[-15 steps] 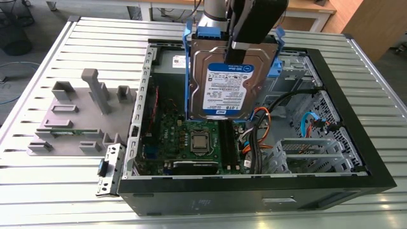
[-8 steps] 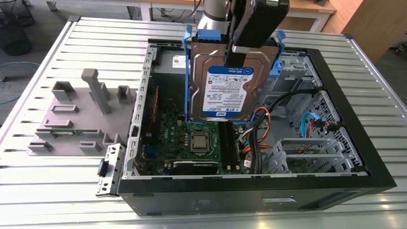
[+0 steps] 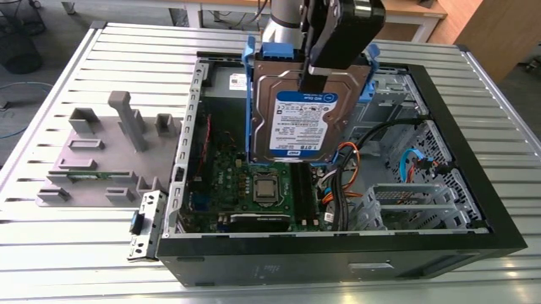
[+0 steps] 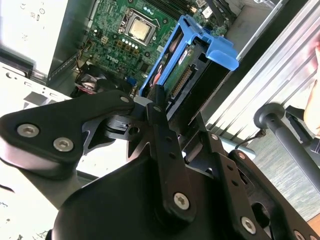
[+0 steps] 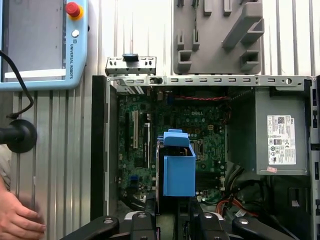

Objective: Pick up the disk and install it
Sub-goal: 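Pick up the disk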

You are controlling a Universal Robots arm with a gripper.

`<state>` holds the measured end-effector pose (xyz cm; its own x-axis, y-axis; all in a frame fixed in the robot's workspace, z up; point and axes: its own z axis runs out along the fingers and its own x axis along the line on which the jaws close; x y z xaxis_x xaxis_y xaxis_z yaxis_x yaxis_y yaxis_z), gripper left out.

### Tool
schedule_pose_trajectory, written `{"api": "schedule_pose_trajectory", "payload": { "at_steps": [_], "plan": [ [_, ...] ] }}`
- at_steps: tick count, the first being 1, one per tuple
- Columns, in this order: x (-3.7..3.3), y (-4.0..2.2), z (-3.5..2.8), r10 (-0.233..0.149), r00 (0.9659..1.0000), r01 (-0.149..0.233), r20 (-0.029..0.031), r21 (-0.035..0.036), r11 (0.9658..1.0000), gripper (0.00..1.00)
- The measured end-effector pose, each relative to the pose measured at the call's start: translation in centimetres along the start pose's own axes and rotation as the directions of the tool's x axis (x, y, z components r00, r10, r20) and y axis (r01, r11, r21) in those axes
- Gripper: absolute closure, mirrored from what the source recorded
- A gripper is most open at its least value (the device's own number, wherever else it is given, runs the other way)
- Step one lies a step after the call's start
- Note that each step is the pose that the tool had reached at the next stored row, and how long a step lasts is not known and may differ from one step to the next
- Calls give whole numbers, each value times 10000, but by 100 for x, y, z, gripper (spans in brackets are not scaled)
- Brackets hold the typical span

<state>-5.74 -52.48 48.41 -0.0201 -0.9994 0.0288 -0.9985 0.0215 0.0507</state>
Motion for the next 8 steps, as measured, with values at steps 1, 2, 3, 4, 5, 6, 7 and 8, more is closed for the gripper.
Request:
{"api": "schedule_pose_trajectory", "payload": {
  "at_steps": [1, 2, 3, 4, 5, 6, 7, 8],
  "plan": [
    [2, -4, 1, 0, 10000, 0, 0, 0, 10000, 65],
    [3, -10, 1, 0, 10000, 0, -2, -1, 10000, 65],
    [4, -24, 2, 0, 10000, 0, -1, 0, 10000, 65],
    [4, -34, 2, 0, 10000, 0, -1, 0, 10000, 65],
    [3, -45, 1, 1, 10000, -1, -1, -1, 10000, 65],
    [3, -59, 0, 0, 10000, 0, -2, -1, 10000, 65],
    [3, -71, 0, 0, 10000, 0, -2, -1, 10000, 65],
    [3, -76, -1, -1, 10000, 1, -2, -1, 10000, 65]
  ]
}}
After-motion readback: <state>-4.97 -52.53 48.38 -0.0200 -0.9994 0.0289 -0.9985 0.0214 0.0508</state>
